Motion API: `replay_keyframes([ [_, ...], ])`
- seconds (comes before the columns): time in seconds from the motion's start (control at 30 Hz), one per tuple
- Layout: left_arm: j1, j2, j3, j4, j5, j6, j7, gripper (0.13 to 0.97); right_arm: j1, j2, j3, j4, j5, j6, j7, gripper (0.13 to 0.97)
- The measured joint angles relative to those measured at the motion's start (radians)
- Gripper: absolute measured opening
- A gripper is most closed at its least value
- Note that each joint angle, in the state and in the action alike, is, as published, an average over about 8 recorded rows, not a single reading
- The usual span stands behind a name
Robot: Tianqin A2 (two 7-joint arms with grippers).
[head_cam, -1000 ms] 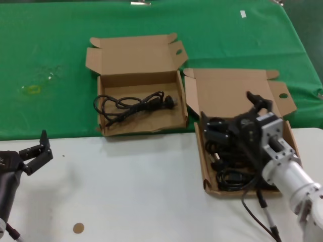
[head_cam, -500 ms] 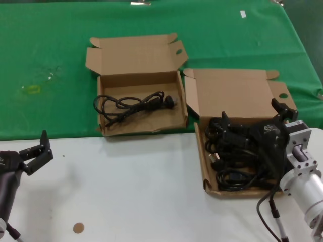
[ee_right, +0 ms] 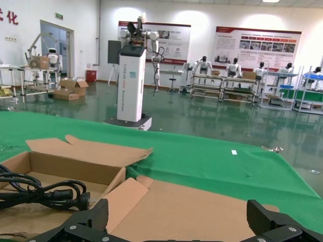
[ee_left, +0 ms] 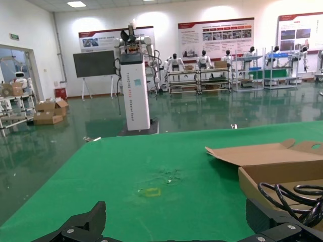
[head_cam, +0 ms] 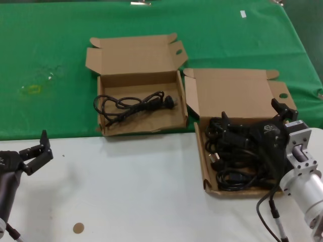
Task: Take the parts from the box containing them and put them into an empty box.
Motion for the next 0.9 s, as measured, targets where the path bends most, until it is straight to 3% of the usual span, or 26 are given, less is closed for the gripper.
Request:
replay_keyframes([
  [0.9, 0.0, 0.0, 0.0, 0.0, 0.0, 0.0, 0.0, 0.966, 0.0, 0.0, 0.0, 0.0, 0.0, 0.0, 0.0, 0.966],
])
